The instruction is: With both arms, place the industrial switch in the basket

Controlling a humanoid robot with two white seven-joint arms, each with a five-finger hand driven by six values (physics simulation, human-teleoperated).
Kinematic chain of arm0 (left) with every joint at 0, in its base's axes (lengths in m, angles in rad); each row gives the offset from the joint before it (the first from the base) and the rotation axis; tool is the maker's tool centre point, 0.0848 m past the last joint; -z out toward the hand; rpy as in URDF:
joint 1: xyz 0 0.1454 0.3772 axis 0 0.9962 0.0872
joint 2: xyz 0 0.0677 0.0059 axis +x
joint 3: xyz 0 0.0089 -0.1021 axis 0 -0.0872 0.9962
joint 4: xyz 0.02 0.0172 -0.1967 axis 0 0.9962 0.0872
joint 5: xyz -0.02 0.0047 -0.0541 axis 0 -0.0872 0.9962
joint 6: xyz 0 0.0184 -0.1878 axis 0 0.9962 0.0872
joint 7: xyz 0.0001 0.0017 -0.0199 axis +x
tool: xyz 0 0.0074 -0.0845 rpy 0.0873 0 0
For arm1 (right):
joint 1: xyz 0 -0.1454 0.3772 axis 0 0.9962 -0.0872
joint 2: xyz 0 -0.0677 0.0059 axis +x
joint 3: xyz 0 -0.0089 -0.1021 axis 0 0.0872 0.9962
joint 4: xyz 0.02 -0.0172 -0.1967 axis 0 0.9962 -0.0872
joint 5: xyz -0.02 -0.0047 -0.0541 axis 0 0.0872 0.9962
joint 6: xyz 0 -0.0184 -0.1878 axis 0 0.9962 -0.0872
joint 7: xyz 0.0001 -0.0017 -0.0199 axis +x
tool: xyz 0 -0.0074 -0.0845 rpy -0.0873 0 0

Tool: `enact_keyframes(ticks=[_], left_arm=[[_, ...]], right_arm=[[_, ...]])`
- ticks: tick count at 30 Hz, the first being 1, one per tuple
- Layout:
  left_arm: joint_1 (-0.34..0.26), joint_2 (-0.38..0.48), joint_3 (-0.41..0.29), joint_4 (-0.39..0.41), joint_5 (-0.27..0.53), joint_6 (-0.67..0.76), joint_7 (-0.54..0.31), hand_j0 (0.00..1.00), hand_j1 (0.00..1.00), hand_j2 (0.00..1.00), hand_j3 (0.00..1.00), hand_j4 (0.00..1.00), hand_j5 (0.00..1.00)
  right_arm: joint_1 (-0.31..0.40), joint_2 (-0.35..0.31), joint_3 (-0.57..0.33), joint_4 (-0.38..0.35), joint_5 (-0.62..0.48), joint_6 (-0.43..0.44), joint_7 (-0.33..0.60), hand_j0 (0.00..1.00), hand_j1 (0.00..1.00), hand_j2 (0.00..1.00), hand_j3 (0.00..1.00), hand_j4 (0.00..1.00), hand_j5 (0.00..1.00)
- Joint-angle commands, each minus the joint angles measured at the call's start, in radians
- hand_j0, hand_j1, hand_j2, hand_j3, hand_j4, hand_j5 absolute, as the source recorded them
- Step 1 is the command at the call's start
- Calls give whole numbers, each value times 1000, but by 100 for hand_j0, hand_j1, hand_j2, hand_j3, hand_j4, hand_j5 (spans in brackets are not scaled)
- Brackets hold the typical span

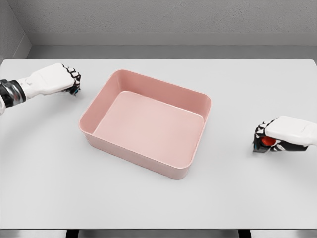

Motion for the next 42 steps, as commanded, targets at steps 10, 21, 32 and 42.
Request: enact_keyframes(ticks=[10,21,32,42], left_arm=[[15,73,157,-184,9,-2,1,18,18,18,18,18,18],[147,119,353,-461,17,-2,3,18,18,18,18,18,18],[210,119,339,-664,9,-2,0,18,18,18,18,18,18],[236,118,258,-717,-38,-2,-3,19,19,19,19,19,19]], right_arm=[[-75,0,-20,0,-12,-24,0,40,40,40,40,40,40],[-178,10,-20,0,-12,-38,0,40,40,40,40,40,40],[-334,93,60,0,-18,-67,0,40,40,40,40,40,40],[-469,204,205,-2,-16,-65,0,40,40,40,40,40,40]])
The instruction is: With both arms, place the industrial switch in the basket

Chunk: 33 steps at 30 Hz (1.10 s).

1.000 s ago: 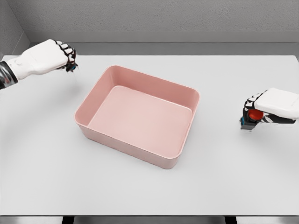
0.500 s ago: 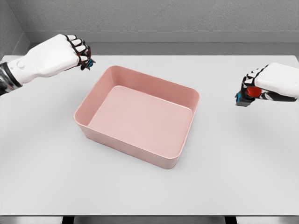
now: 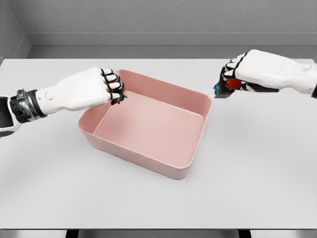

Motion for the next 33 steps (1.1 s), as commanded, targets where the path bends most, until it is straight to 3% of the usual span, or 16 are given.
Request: enact_keyframes(ticks=[1,6,9,11,15,24,25,26,28,33], left_arm=[[0,0,-21,-8,-6,-3,0,19,19,19,19,19,19],[15,-9,-36,-8,-26,-3,0,22,22,22,22,22,22],[21,-10,-36,-8,-35,-3,0,34,34,34,34,34,34],[21,-10,-36,-8,-35,-3,-12,47,47,47,47,47,47],[32,-10,-36,-8,-29,-3,-44,86,86,86,86,86,86],[34,-12,-35,-10,-26,-3,-44,100,100,100,100,100,100],[34,-12,-35,-17,-26,-3,-44,100,100,100,100,100,100],[34,-10,-35,-22,-26,-3,-44,100,100,100,100,100,100],[34,-10,-33,-22,-25,-3,-44,100,100,100,100,100,100],[34,-9,-32,-22,-17,-3,-44,100,100,100,100,100,100]], right_arm=[[0,32,40,0,-5,3,-1,40,40,40,40,40,40],[-37,101,101,0,-5,9,-1,40,40,40,40,40,40],[-41,111,118,0,-5,11,-1,40,40,40,40,40,40],[-48,128,134,0,-5,17,-1,40,40,40,40,40,40],[-74,165,169,1,-2,22,-1,40,40,40,40,40,40],[-83,205,189,1,7,40,-1,41,41,41,41,41,41],[-89,210,190,1,7,41,-1,54,54,54,54,54,54],[-89,219,190,1,7,57,-1,74,74,74,74,74,74],[-89,220,190,1,9,80,-1,100,100,100,100,100,100],[-91,220,190,1,9,80,-1,100,100,100,100,100,100]])
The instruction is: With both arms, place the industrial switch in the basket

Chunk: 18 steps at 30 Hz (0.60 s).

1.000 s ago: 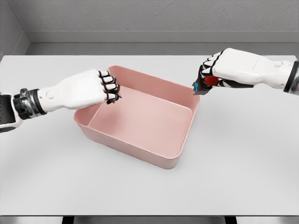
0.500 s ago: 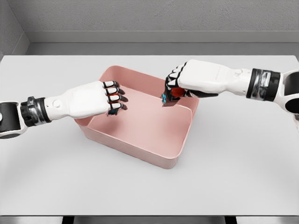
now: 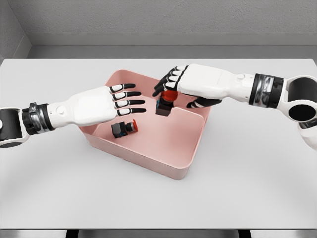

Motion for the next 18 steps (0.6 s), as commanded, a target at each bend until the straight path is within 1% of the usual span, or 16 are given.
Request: enact_keyframes(ticks=[1,6,7,10,12,13,14,15,16,17,18], left_arm=[[0,2,1,-1,8,-1,1,100,100,100,100,100,100],[0,15,11,1,11,-1,1,100,100,100,100,100,100],[0,28,11,1,13,-1,1,100,100,100,100,100,100],[2,64,19,2,64,-1,2,100,100,100,100,100,100],[3,82,24,12,91,-1,4,100,100,100,100,100,100],[8,102,25,12,123,-1,5,100,100,100,100,100,100],[20,110,41,19,139,-1,5,100,100,100,100,100,100],[31,114,53,39,156,-1,10,100,100,100,100,100,100],[31,119,70,91,202,-1,11,100,100,100,100,100,100],[32,121,90,139,228,-1,11,100,100,100,100,100,100],[32,121,91,154,228,-1,11,100,100,100,100,100,100]], right_arm=[[0,1,0,0,-4,6,-1,100,100,100,100,100,100],[0,-1,0,0,-4,6,-1,100,100,100,100,100,100],[0,-2,0,0,-4,6,-1,100,100,100,100,100,100],[-2,-22,-16,7,-4,12,-1,100,100,100,100,100,100],[6,-65,-45,11,-6,38,-1,100,100,100,100,100,100],[9,-71,-54,15,-7,38,-1,100,100,100,100,100,100],[24,-79,-92,17,-7,40,-1,100,100,100,100,100,100],[49,-90,-126,17,-7,41,-1,100,100,100,100,100,100],[74,-94,-155,17,-7,44,-1,100,100,100,100,100,100],[97,-104,-189,18,-9,44,-1,100,100,100,100,100,100],[127,-113,-215,18,-9,44,-1,100,100,100,100,100,100]])
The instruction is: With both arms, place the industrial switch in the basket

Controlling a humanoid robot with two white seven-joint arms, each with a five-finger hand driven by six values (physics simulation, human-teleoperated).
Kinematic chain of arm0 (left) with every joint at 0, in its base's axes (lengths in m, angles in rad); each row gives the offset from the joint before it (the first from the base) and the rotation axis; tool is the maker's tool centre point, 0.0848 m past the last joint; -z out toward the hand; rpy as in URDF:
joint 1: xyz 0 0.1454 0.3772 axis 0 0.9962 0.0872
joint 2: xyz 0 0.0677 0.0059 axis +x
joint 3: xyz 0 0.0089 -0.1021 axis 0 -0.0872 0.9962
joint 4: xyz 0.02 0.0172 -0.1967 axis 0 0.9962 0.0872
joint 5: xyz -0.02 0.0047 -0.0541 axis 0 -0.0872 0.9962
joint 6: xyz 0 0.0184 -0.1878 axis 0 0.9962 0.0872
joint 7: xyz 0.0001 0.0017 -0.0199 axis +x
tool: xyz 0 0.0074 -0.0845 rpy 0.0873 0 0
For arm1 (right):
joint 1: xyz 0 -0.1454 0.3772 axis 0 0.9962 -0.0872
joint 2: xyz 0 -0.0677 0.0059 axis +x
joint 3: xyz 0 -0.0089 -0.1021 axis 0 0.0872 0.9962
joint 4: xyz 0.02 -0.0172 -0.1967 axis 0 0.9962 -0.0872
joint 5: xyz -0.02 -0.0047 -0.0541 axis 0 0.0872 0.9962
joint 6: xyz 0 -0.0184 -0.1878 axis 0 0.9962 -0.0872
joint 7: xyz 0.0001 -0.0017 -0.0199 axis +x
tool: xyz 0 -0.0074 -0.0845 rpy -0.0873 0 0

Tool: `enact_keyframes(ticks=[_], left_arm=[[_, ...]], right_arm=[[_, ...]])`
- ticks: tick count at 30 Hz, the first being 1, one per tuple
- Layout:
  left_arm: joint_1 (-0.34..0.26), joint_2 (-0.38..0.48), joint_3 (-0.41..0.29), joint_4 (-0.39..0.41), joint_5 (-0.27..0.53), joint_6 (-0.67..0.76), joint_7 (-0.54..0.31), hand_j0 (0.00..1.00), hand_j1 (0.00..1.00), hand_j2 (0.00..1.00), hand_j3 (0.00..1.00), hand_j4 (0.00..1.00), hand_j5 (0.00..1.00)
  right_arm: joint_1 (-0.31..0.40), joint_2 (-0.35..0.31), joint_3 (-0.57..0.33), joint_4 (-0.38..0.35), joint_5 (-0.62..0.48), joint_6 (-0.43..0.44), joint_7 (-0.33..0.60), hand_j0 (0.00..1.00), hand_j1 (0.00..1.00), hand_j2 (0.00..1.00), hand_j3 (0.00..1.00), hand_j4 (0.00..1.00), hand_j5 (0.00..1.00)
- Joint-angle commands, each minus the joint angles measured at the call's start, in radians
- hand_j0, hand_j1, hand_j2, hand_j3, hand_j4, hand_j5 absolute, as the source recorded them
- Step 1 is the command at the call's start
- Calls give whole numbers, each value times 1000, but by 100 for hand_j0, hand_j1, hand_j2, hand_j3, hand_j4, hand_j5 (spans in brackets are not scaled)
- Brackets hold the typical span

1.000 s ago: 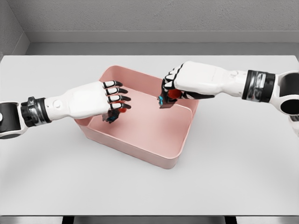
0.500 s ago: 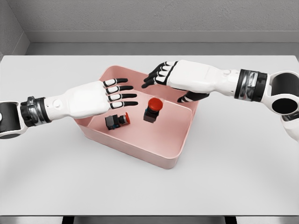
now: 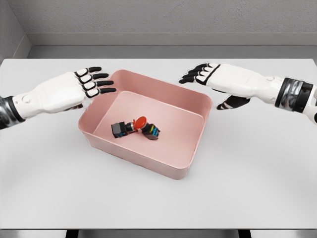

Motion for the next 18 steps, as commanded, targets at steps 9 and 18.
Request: enact_keyframes(ticks=[9,18], left_arm=[[34,49,76,177,70,-1,1,100,100,100,100,100,100],[41,56,78,183,88,-1,1,100,100,100,100,100,100]], right_arm=[[218,-62,-321,9,-4,-24,-1,100,100,100,100,100,100],[319,-50,-400,31,-2,-64,-1,100,100,100,100,100,100]])
